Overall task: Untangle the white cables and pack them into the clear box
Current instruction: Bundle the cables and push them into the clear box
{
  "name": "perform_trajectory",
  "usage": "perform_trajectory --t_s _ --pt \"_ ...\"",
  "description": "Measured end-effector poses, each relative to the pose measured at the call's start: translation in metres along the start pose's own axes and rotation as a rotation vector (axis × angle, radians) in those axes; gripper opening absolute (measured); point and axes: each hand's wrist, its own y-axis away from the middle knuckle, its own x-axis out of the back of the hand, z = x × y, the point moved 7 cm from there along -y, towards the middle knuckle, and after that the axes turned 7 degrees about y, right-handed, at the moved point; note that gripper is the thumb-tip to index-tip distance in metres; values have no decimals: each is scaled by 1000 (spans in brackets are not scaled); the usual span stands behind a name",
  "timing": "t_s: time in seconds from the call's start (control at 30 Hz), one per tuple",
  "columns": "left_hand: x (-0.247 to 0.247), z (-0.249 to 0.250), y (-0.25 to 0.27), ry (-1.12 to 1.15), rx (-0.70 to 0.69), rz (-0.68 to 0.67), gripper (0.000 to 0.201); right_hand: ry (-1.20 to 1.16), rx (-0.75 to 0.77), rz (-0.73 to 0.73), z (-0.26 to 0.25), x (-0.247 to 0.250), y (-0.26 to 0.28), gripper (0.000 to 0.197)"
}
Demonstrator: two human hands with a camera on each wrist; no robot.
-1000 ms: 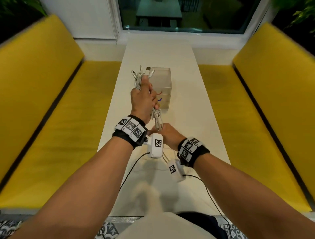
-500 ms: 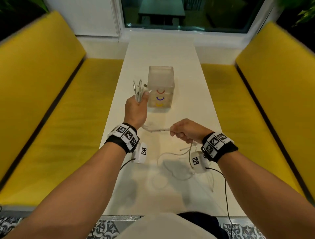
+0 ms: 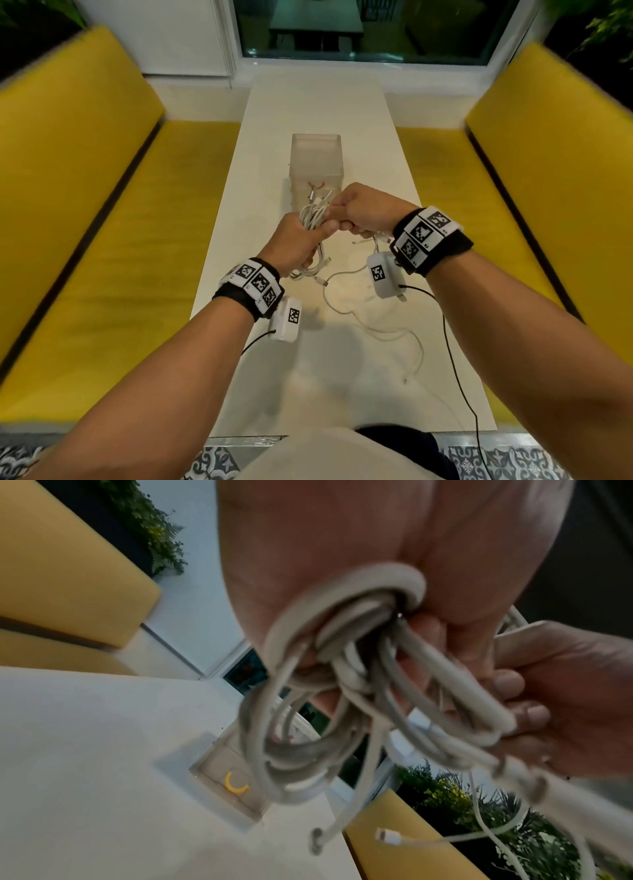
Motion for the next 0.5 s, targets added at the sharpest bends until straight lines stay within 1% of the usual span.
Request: perform_trajectory --t_s 0.07,0.13,0.23,0.3,0.4,0.5 --pt "2 2 -1 -39 6 -25 18 -15 0 39 4 5 1 38" --pt "8 3 -2 -57 1 -14 18 -10 6 64 9 9 3 41" --pt "22 -2 -4 -23 18 63 23 16 15 64 16 11 1 48" --pt "31 -5 -5 20 29 114 22 -29 7 49 24 9 0 49" --pt "39 -8 -4 67 28 167 19 -128 -9 18 35 2 -3 47" --pt "46 -10 -2 100 29 204 22 -151 -24 -6 43 -3 -4 37"
